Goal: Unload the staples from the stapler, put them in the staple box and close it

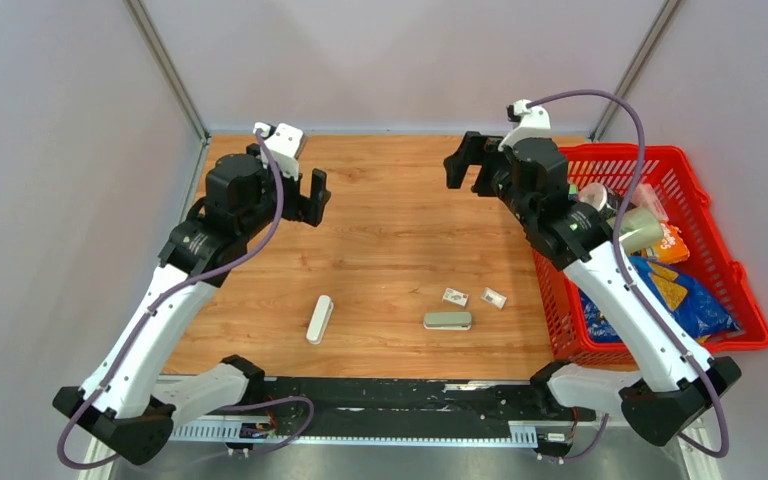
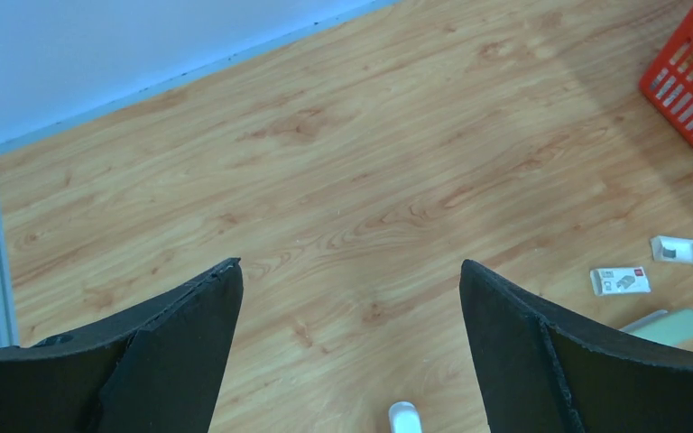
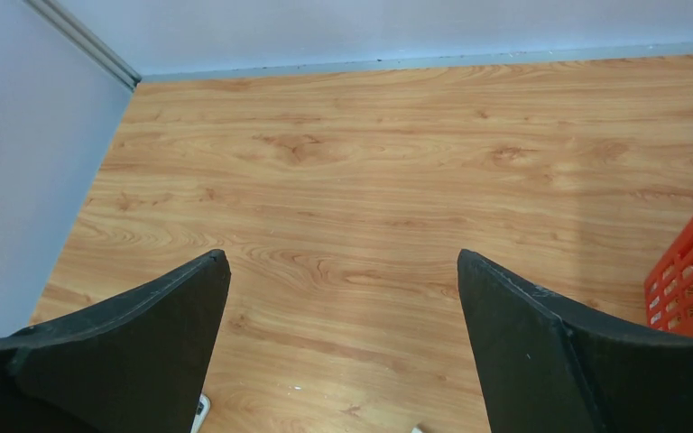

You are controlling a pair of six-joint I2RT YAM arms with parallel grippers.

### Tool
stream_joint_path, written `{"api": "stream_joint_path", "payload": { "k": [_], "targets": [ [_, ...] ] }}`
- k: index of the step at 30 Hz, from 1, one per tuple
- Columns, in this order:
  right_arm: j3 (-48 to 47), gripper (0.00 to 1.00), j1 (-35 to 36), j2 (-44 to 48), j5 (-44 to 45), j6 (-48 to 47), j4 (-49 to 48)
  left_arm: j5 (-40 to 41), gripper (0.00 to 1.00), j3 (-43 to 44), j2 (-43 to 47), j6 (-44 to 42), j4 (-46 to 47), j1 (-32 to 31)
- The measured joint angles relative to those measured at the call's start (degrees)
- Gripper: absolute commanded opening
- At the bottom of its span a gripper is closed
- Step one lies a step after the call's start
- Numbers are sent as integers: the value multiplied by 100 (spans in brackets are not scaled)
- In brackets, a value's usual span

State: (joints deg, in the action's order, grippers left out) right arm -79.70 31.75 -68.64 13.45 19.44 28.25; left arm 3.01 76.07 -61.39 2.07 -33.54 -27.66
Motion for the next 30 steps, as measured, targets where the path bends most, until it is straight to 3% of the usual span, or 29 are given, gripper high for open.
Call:
{"api": "stream_joint_path", "payload": {
  "k": [8, 15, 21, 25, 30],
  "targets": [
    [402, 100, -2, 452, -87, 76, 162, 133, 95, -17, 116, 133, -426, 0],
    [-61, 100, 240, 85, -245, -328, 901, 315, 95, -254, -258, 518, -831, 0],
    [-216, 100, 883, -702, 765, -251, 1482, 131, 95, -892, -264, 964, -905, -33],
    [-422, 100, 1073, -1502, 1390, 96, 2076, 319, 94, -1292, -378, 1285, -925, -374],
    [-612, 100, 1097, -2111, 1366, 173, 2562, 647, 93, -1777, -470, 1714, -979, -863]
  ]
}}
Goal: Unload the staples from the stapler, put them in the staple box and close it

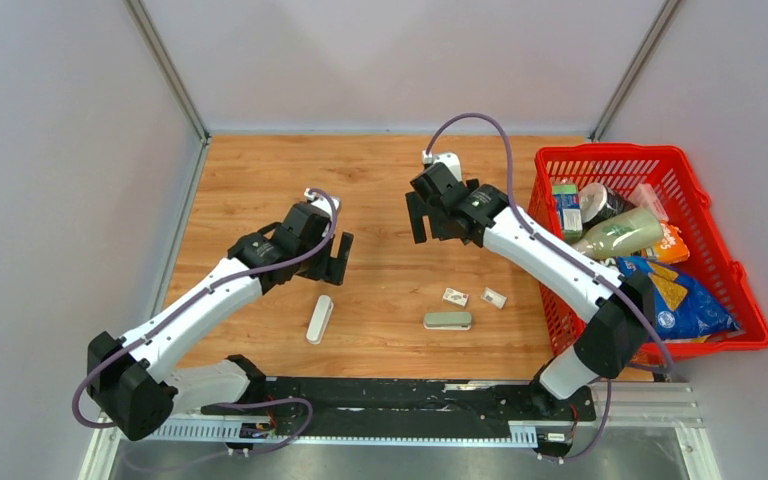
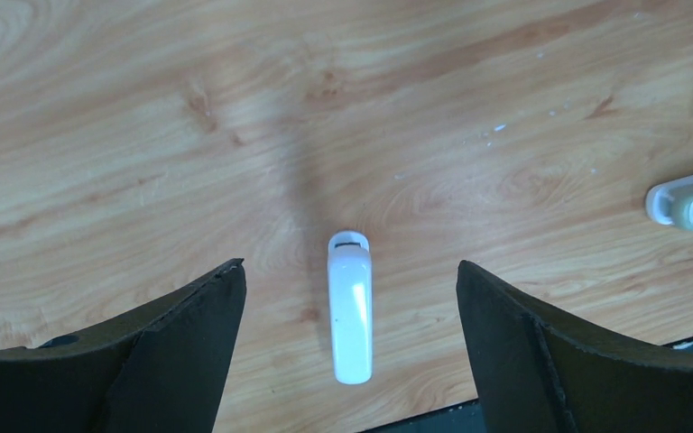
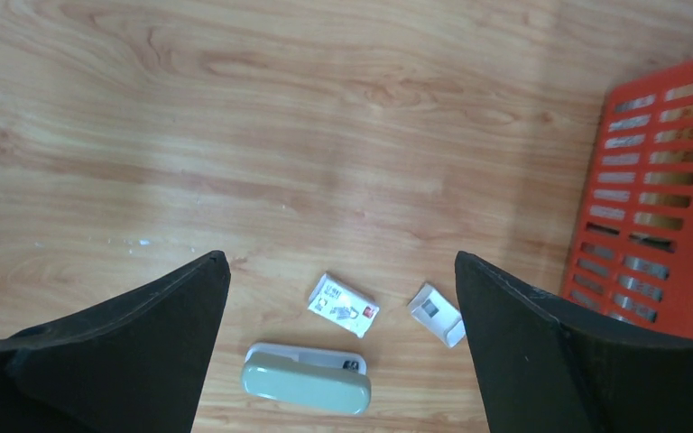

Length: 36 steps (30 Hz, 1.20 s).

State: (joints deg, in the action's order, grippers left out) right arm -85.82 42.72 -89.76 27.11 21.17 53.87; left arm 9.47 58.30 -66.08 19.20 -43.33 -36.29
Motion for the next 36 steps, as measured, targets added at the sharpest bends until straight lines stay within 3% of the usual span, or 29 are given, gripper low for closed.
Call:
{"api": "stream_joint_path", "payload": {
  "k": [7, 13, 22, 36],
  "targets": [
    [1207, 100, 2, 872, -815, -2, -616, 334, 89, -579, -15, 354, -35, -155],
    [1357, 100, 20, 1521, -1071, -22, -970, 363, 90, -920, -15, 496, -37, -155],
    [2120, 100, 22, 1943, -1554, -184, -1729, -15, 91, -1416, -186, 479, 184, -210],
    [2116, 100, 24, 1775, -2168, -348, -2065, -256, 85, -1513, -756, 424, 463, -280]
  ]
}}
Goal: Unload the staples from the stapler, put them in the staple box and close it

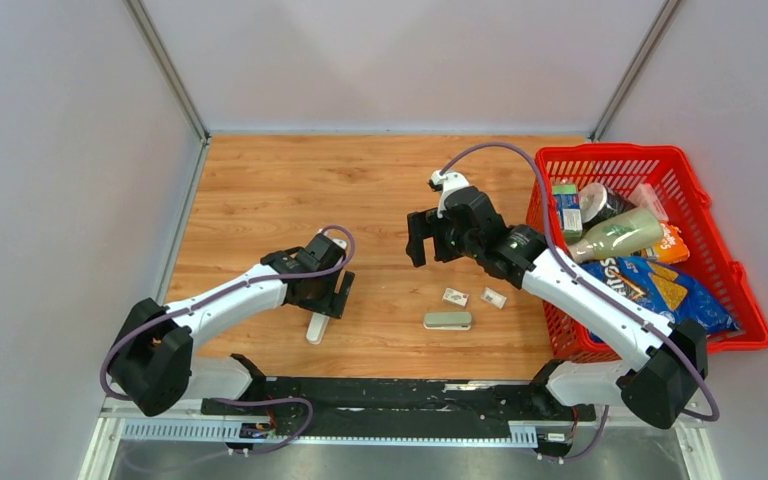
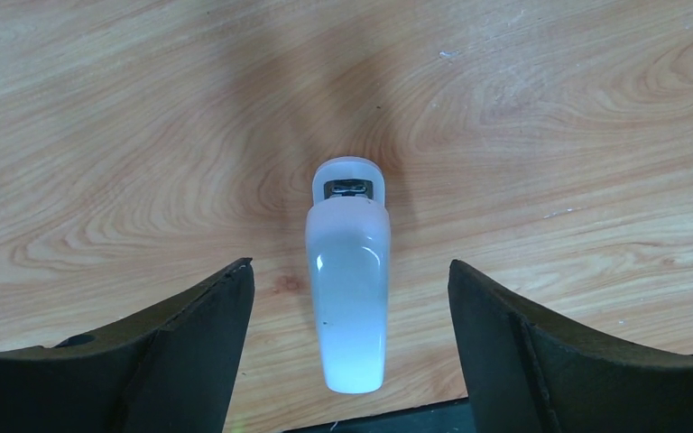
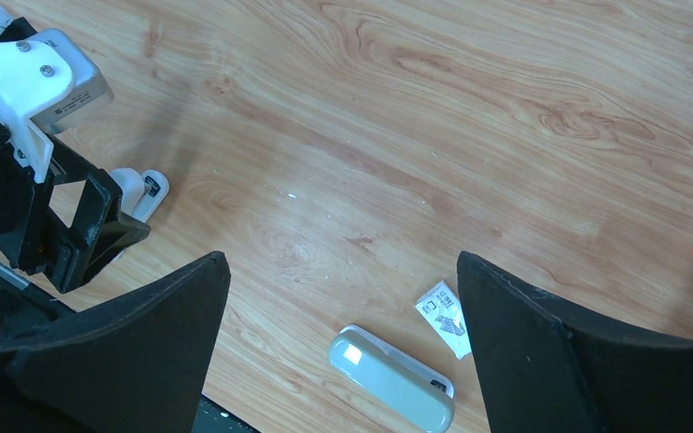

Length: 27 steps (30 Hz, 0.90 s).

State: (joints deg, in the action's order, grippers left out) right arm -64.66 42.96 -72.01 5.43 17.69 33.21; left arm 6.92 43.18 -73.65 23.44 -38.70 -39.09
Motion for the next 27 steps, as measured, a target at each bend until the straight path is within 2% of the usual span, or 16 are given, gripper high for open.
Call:
{"api": "stream_joint_path", "payload": {
  "k": [7, 13, 19, 22, 24, 27],
  "targets": [
    [0, 100, -2, -24, -13, -15, -7, 4, 72, 0, -52, -42, 44, -22],
    [0, 100, 0, -28, -59, -24, -9, 0, 56, 0, -151, -107, 87, -22],
    [0, 100, -2, -31, -105, -44, -9, 0, 50, 2, -236, -149, 101, -22],
    [0, 100, 0, -31, -105, -46, -9, 7, 35, 4, -247, -155, 122, -28],
    [0, 100, -2, -31, -105, -46, -9, 9, 31, 9, -247, -175, 133, -35],
    [0, 100, -2, -31, -103, -52, -7, 15, 8, 17, -247, -197, 138, -57]
  ]
}}
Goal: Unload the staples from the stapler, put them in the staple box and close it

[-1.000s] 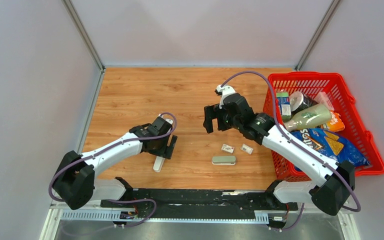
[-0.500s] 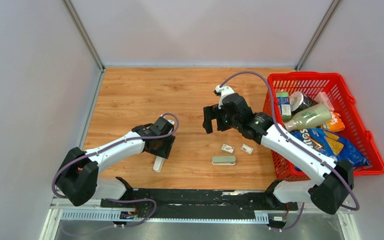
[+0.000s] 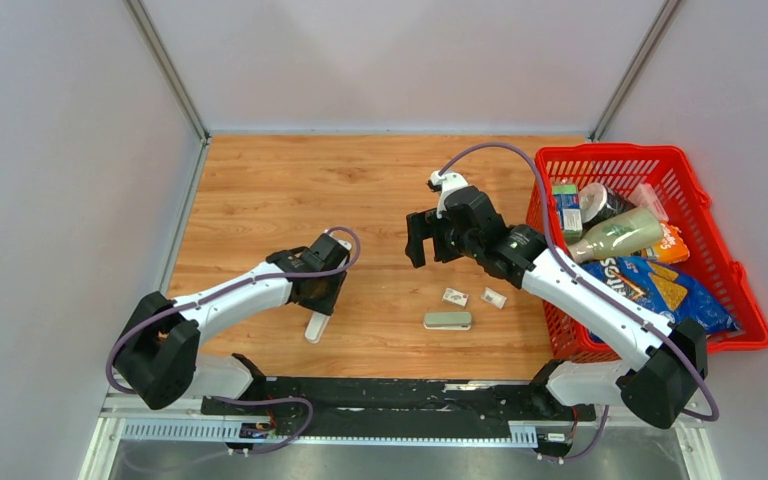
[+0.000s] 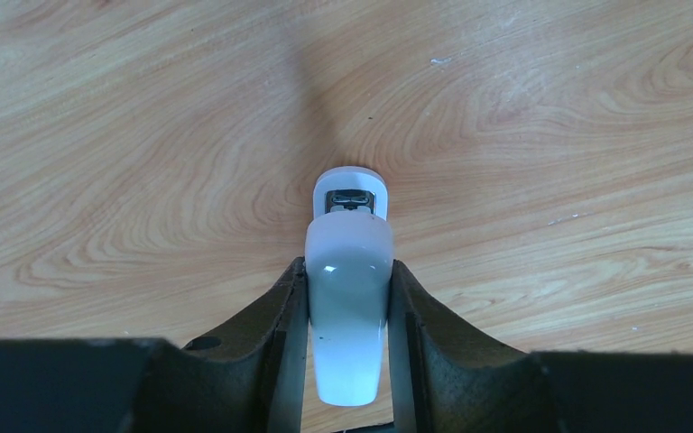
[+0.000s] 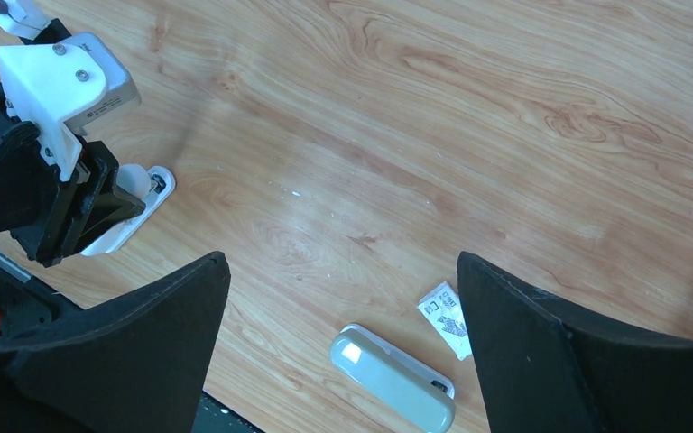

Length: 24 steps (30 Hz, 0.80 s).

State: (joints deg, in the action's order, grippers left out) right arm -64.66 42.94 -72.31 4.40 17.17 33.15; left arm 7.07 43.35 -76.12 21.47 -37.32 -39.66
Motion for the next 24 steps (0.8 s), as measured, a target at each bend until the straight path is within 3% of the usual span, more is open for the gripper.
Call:
{"api": "stream_joint_path", "payload": {
  "k": [2, 10, 19, 24],
  "targets": [
    [0, 100, 2, 0, 7, -9, 2, 9, 0, 31, -7, -13, -13, -13],
    [-33, 100, 0, 24, -15, -15, 127, -175, 0, 343, 76, -160, -4, -66],
    [-348, 99, 155, 498, -713, -332, 605, -1464, 0, 581, 999, -435, 31, -83],
    [-444, 94, 164, 654, -1445, -555, 719, -2428, 0, 754, 1469, -662, 74, -83]
  ]
}}
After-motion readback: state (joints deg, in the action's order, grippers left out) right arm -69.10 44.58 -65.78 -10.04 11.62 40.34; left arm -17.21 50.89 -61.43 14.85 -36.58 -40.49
